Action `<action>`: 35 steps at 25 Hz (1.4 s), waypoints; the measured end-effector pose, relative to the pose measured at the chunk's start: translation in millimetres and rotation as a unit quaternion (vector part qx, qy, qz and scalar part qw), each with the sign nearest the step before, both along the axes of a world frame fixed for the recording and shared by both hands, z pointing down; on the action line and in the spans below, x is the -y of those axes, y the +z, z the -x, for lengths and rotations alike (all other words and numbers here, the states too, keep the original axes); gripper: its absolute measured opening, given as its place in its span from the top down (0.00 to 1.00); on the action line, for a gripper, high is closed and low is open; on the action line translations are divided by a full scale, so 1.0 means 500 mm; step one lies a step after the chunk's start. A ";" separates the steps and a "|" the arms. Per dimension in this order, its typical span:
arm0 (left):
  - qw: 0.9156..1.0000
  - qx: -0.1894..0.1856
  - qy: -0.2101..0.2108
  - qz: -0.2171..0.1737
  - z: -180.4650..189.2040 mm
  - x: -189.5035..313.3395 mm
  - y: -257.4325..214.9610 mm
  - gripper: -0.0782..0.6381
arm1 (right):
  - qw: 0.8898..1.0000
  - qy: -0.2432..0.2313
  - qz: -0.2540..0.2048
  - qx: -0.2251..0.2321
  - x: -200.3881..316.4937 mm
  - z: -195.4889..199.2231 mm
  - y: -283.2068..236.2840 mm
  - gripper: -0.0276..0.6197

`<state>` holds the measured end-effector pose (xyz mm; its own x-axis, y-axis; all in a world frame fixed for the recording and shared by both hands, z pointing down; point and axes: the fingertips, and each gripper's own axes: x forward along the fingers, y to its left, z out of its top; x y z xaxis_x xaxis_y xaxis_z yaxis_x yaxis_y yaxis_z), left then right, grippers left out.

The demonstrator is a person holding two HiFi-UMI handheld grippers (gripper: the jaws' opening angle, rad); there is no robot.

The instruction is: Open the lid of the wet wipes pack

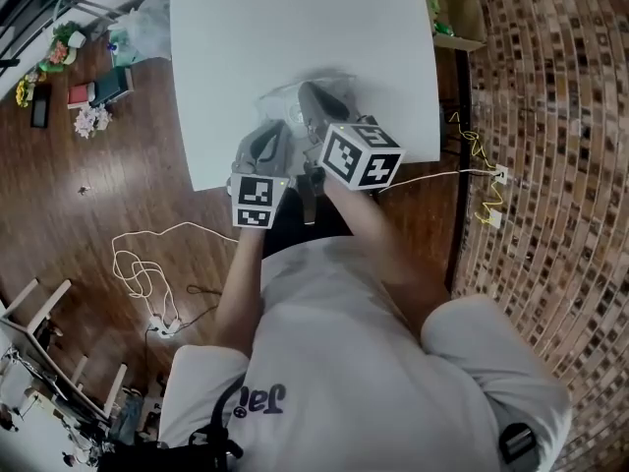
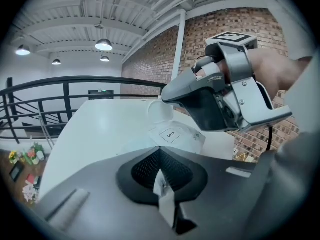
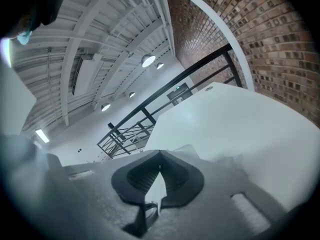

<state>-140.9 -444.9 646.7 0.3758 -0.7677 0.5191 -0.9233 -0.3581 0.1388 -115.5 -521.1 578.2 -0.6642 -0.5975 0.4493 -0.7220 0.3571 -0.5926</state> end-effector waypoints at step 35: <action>0.999 -0.049 0.012 -0.010 0.028 -0.027 -0.088 0.87 | 0.996 0.037 -0.049 -0.057 -0.064 -0.050 -0.076 0.97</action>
